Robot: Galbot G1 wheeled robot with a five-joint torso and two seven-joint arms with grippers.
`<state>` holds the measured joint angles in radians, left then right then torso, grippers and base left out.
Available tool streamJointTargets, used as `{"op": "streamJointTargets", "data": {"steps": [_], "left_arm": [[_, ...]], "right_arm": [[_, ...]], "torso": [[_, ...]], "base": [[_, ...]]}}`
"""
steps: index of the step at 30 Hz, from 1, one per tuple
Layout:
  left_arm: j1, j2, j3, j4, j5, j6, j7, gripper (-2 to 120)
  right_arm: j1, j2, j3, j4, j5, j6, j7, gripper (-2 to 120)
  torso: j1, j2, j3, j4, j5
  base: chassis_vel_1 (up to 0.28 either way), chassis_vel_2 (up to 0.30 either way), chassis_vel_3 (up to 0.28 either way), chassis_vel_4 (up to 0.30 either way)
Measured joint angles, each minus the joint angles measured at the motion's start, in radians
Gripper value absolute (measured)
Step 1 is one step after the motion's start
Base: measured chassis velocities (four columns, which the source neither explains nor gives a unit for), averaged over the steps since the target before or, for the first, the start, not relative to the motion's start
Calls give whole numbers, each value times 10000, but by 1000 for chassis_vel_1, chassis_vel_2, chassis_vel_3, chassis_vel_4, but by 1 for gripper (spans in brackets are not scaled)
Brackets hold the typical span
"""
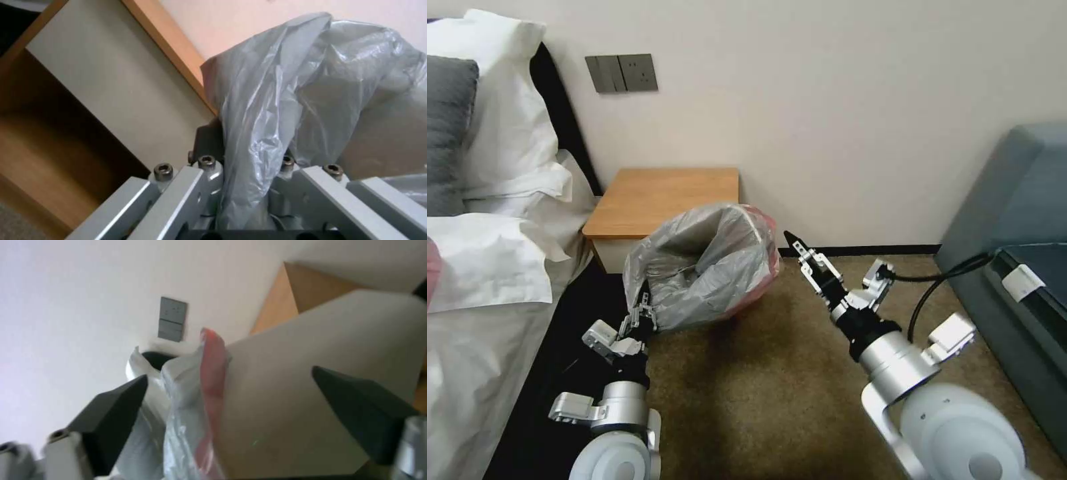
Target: Pick up the garbage bag from the table and place it over the trash can.
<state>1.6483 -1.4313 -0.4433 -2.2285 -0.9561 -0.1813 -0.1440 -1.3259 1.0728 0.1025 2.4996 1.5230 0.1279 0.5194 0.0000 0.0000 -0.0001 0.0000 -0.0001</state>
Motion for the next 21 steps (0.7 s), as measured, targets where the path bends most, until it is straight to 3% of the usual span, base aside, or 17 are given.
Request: {"op": "streamJointTargets", "data": {"steps": [10,13,21], "left_arm": [[-84,0,18,163,-19,17,-40,8],[-108,-11,27,192,-6,18,-45,8],[-163,-32,48,232,7,59,-50,8]], "right_arm": [[-226,472,-296,1,-249,31,-168,96],[-187,472,-362,6,-295,-23,-226,83],[-2,412,-440,54,-280,-119,-264,64]], "torso": [[0,0,0,0,0],[1,0,1,1,1],[0,0,0,0,2]], "base": [[0,0,0,0],[0,0,0,0],[0,0,0,0]]}}
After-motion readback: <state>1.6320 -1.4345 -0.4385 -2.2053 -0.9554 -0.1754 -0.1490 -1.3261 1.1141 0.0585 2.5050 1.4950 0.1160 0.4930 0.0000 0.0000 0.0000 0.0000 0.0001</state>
